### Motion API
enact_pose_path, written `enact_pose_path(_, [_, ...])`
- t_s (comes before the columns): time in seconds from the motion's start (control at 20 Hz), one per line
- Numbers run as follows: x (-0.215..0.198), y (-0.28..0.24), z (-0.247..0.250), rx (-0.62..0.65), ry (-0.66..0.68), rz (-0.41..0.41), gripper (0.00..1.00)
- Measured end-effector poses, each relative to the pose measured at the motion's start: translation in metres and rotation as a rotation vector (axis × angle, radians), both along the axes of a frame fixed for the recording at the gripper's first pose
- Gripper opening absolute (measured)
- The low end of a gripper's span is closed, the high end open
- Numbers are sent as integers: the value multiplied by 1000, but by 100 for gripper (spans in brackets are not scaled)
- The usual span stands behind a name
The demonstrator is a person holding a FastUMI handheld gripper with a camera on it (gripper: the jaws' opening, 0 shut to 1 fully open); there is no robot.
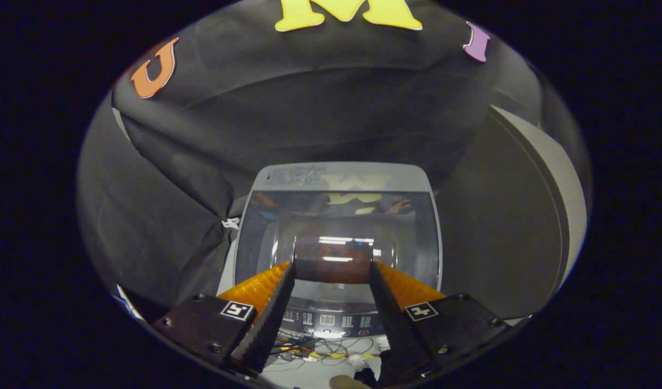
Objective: Put the clothes into the washing machine and then close the washing machine lid.
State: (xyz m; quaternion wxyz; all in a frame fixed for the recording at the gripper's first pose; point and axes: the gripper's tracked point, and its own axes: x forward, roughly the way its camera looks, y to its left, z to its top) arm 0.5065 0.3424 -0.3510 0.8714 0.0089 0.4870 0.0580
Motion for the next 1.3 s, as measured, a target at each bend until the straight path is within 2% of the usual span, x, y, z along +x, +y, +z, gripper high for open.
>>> enact_pose_path(0.35, [-30, -19, 32, 8, -66, -1, 87])
enact_pose_path(0.6, [-85, -68, 88, 12, -199, 6, 87])
enact_pose_path(0.85, [-149, -143, 167, 48, -362, -12, 87])
enact_pose_path(1.2, [-249, -277, 291, 26, -687, -60, 87])
enact_pose_path(1.3, [-283, -311, 317, 60, -780, -70, 96])
